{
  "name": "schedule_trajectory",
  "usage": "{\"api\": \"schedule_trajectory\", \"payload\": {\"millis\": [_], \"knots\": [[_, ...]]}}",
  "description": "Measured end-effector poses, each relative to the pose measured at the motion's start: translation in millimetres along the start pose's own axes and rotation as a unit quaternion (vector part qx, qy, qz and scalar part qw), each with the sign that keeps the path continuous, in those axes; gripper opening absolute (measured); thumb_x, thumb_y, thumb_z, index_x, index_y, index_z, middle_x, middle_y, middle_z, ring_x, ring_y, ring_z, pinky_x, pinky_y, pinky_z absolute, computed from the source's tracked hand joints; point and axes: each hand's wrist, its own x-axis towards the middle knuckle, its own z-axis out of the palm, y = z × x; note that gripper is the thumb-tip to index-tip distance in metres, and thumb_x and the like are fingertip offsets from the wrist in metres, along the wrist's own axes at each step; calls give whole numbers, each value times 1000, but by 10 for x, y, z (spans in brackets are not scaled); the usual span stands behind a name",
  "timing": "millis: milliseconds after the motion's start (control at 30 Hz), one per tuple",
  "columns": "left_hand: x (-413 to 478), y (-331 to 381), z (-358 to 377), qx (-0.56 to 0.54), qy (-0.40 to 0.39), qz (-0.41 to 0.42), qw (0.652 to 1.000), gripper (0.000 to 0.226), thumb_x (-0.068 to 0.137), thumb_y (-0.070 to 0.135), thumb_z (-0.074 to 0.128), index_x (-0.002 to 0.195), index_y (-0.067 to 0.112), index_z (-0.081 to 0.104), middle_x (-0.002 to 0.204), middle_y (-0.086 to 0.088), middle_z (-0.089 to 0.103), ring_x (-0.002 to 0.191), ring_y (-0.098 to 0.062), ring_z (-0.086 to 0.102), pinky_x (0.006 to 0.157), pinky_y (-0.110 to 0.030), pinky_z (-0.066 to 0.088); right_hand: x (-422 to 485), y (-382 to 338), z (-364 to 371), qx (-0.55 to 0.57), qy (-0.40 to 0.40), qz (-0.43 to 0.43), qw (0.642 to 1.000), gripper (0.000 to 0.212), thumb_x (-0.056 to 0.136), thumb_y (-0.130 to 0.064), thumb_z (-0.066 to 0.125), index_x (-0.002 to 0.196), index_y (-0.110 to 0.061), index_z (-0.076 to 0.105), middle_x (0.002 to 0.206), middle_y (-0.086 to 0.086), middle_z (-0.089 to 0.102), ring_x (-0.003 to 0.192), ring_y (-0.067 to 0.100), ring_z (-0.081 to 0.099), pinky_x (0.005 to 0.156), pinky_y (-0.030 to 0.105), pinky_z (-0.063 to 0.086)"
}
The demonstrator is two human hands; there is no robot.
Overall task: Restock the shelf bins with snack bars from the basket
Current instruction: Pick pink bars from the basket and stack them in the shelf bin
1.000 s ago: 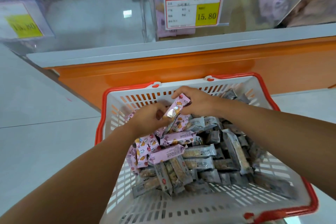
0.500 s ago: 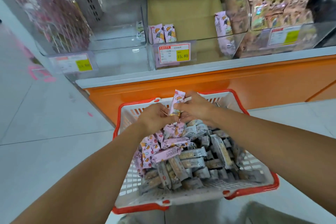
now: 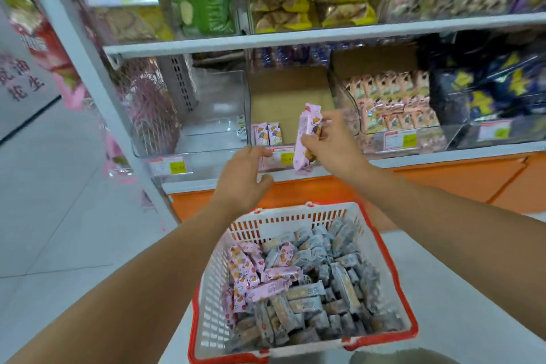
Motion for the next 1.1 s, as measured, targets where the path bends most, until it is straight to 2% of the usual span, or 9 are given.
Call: {"api": "schedule_trajectory", "payload": {"millis": [133, 267, 400, 600, 733, 800, 900, 1033, 1100], "knots": [[192, -6, 5, 209, -17, 6, 978, 70, 92, 29, 55, 152, 18, 22, 160, -7, 15, 148, -24, 9, 119, -38, 10, 414, -137, -92, 11, 57, -32, 998, 42, 89, -10, 66, 122, -12, 40, 109, 9, 64, 85, 21, 66, 74, 36, 56], [347, -154, 132, 335, -74, 6, 939, 83, 96, 37, 47, 154, 23, -10, 160, -10, -18, 147, -29, -18, 120, -45, -5, 763, -80, 1, -32, 59, -21, 998, 45, 89, -11, 68, 125, -11, 41, 109, 7, 65, 93, 22, 66, 81, 37, 55], [377, -309, 273, 340, -83, -4, 937, 89, 94, 27, 47, 150, 26, -22, 161, -6, -17, 148, -31, -13, 119, -48, -6, 1094, 288, 249, -80, 34, 12, 996, 45, 84, -13, 72, 118, -15, 43, 96, 10, 66, 86, 30, 67, 77, 52, 56], [339, -400, 442, 341, -40, 6, 939, 95, 91, 20, 45, 147, 25, -31, 160, -8, -20, 147, -34, -14, 118, -51, -10, 1242, 506, 473, -253, 1, 54, 966, 51, 84, -19, 75, 123, -7, 45, 102, 12, 61, 99, 30, 60, 79, 36, 49], [332, -418, 483, 344, -37, 7, 938, 96, 91, 20, 46, 144, 24, -35, 159, -10, -23, 146, -37, -17, 118, -54, -9, 1273, 525, 509, -284, -9, 45, 958, 30, 91, -16, 65, 115, -8, 49, 78, 1, 47, 90, 25, 55, 79, 34, 48], [332, -423, 483, 352, -40, 8, 935, 98, 92, 21, 46, 141, 23, -38, 159, -11, -24, 146, -37, -18, 118, -54, -7, 1274, 537, 495, -307, -57, 31, 949, 15, 96, -13, 54, 109, -8, 60, 92, 8, 63, 94, 26, 61, 81, 35, 52], [335, -416, 470, 356, -47, 5, 933, 100, 92, 19, 47, 137, 24, -42, 159, -10, -23, 146, -37, -18, 119, -54, -7, 1202, 537, 440, -293, -105, 26, 950, 26, 100, -16, 42, 110, -10, 66, 111, 11, 66, 100, 28, 61, 89, 40, 52], [359, -389, 404, 356, -75, -2, 931, 100, 90, 17, 48, 137, 25, -40, 159, -8, -25, 146, -34, -20, 119, -53, -5, 1005, 501, 347, -325, -156, -6, 933, 36, 104, -27, 36, 105, -4, 64, 106, 17, 65, 101, 35, 59, 89, 45, 49], [350, -358, 352, 344, -91, -6, 935, 100, 89, 18, 50, 143, 26, -34, 158, -6, -26, 146, -33, -20, 120, -52, -4, 853, 487, 306, -324, -136, -61, 934, 34, 103, -29, 40, 115, -7, 63, 111, 16, 63, 103, 32, 58, 89, 43, 48]]}}
